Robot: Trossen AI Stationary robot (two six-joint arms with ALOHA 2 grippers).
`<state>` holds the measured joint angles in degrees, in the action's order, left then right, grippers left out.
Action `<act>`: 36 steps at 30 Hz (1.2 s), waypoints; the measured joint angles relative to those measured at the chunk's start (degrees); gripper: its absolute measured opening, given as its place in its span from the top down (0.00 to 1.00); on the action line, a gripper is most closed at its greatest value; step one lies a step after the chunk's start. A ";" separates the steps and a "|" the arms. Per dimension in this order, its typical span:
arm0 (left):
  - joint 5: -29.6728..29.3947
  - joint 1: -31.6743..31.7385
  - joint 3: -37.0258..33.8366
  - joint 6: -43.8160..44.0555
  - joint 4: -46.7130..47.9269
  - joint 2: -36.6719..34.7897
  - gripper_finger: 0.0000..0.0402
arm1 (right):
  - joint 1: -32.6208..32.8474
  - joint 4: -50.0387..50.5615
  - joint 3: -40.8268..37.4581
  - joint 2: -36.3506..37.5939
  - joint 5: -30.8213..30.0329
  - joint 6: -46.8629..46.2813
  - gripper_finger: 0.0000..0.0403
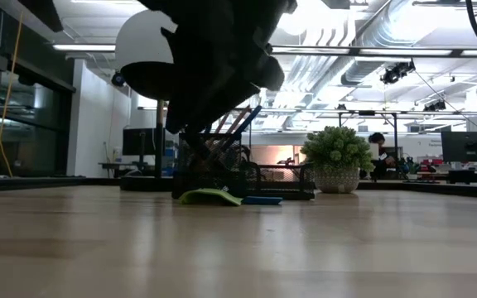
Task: Pick and place office supplies into organizer
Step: Put the green sticky notes into the right side of the desk organizer
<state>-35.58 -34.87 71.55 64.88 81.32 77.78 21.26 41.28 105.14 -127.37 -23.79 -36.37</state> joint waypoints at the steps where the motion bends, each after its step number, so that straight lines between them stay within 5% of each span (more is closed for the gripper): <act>1: -0.06 -0.02 0.00 -0.70 -0.48 0.00 0.99 | -0.22 0.02 0.00 -0.08 1.33 1.76 0.66; 12: -1.99 -0.02 0.00 -1.49 -2.25 0.00 0.99 | -1.00 1.35 -0.07 -0.81 -4.28 24.05 0.65; 26: -1.98 -0.02 0.00 -1.35 -3.74 0.02 0.99 | -1.99 2.62 -0.09 -5.24 -7.79 31.38 0.46; 36: -1.04 -0.02 0.00 -1.40 -3.76 0.02 0.99 | -2.22 2.54 -0.09 -6.71 -14.95 28.69 0.47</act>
<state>-36.61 -34.89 71.55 63.48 77.56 77.80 19.05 43.82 105.06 -134.08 -38.74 -7.68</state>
